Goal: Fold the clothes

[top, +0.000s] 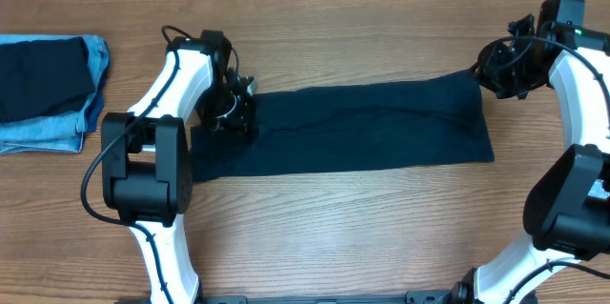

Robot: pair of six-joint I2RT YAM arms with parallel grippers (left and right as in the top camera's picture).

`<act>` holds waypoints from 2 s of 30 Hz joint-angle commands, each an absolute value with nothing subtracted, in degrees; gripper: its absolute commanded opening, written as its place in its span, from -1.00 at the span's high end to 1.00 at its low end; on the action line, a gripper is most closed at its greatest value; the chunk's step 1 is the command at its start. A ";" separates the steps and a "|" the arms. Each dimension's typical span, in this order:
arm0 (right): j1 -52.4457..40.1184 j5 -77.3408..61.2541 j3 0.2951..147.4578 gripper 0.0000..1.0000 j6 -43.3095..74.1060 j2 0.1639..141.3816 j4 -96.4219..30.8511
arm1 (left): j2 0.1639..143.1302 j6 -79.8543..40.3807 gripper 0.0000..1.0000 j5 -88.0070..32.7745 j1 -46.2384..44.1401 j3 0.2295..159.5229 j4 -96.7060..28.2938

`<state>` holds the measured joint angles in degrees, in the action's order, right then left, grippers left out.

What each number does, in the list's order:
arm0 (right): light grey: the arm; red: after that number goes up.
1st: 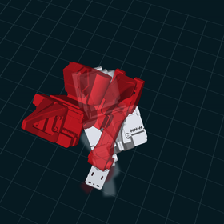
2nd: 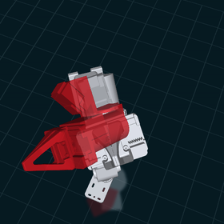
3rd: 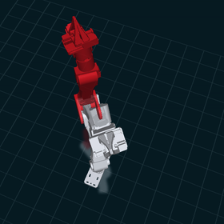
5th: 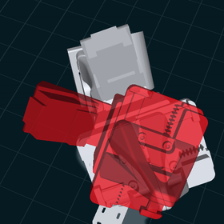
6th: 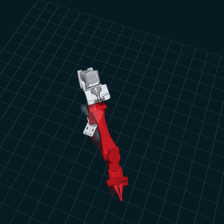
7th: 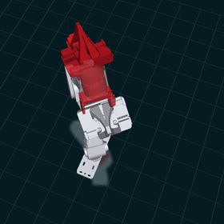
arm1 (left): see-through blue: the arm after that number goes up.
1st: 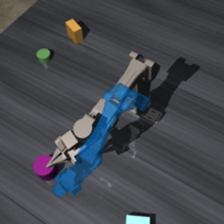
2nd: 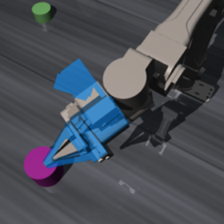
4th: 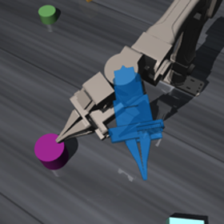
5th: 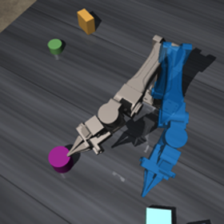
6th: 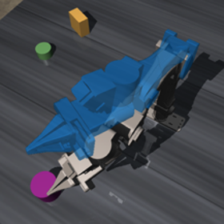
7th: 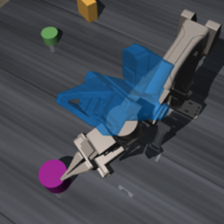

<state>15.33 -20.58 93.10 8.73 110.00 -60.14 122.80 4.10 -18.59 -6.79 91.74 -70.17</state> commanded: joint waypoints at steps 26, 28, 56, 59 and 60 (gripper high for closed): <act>15.40 -19.11 93.82 0.29 8.54 109.43 -60.05 | 120.64 3.86 0.56 -19.35 -8.69 93.01 -57.23; 15.40 -19.11 93.82 0.29 8.54 109.43 -59.90 | 120.64 3.92 0.57 -18.87 -8.64 93.01 -58.52; 15.40 -19.16 93.82 0.30 8.56 109.43 -61.19 | 120.64 4.64 0.46 -15.07 -10.26 83.48 -53.76; 15.40 -19.16 93.82 0.12 8.56 109.43 -61.43 | 120.64 4.64 0.49 -15.07 -10.26 82.43 -53.52; 15.40 -19.16 93.82 0.04 8.56 109.43 -61.54 | 120.64 4.64 0.50 -15.05 -10.26 82.43 -53.69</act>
